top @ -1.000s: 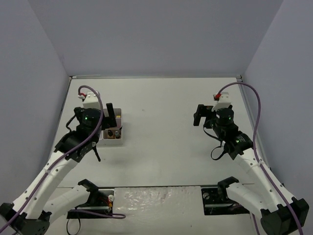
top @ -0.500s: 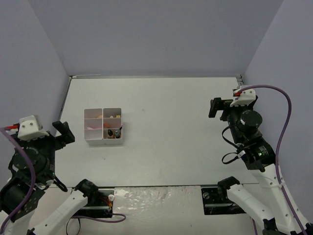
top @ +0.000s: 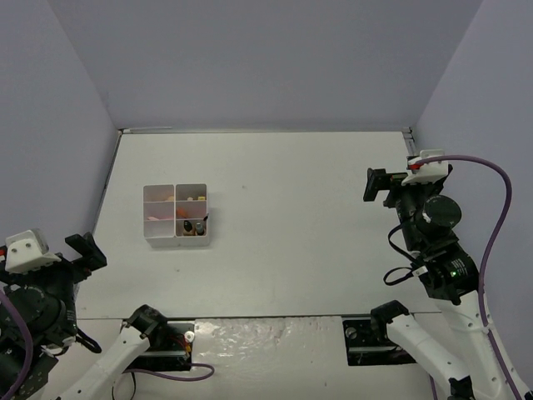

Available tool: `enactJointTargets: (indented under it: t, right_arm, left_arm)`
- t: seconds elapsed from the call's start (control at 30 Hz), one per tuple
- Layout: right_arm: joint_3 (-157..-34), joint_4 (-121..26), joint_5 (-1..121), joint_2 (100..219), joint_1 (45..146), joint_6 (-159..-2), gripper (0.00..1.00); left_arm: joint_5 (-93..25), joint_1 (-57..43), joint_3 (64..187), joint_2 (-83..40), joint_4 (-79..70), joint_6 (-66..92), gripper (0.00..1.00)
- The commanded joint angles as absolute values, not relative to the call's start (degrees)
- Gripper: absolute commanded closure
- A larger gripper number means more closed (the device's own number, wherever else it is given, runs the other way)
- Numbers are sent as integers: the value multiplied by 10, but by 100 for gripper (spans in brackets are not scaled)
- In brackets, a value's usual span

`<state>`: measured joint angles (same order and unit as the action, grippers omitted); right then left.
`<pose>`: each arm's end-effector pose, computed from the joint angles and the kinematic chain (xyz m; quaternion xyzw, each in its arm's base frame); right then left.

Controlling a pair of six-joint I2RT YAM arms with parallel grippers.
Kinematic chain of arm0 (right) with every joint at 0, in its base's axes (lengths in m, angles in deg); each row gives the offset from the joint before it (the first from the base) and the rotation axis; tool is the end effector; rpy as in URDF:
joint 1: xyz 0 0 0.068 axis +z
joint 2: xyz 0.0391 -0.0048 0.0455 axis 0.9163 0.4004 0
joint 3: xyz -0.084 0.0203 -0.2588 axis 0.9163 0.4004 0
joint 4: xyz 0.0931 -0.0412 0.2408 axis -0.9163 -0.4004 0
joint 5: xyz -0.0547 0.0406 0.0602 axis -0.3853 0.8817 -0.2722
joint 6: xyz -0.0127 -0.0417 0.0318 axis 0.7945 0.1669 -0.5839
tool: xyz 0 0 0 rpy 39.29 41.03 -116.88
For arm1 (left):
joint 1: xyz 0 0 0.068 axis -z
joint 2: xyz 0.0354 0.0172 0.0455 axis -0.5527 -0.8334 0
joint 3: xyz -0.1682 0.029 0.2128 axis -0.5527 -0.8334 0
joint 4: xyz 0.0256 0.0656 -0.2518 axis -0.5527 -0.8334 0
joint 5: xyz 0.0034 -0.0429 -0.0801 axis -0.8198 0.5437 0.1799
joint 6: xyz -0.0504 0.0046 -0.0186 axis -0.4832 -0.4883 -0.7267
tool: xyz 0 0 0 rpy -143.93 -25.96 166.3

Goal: Organize the makeup

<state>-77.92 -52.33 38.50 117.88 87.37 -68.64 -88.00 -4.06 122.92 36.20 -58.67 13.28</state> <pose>0.1277 0.0396 0.4424 -0.0434 0.6204 0.0334 0.7824 -0.0128 0.0365 0.4231 -0.1669 0.6867 0.0305 0.7069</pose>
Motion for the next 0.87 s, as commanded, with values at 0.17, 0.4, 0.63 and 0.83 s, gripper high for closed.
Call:
enactJointTargets:
  t: [0.17, 0.4, 0.63, 0.83]
  right_arm:
    - [-778, -439, 384, 1193, 870, -703, 0]
    - [-783, -425, 389, 1206, 869, -709, 0]
    - [-787, -415, 397, 1219, 870, -713, 0]
    - [-791, -414, 399, 1222, 870, -710, 0]
  left_arm:
    - [-908, -38, 1226, 360, -599, 111, 3]
    - [-899, -37, 1224, 353, -616, 90, 3]
    - [-898, -35, 1216, 355, -616, 79, 3]
    - [-898, -33, 1212, 352, -609, 81, 3]
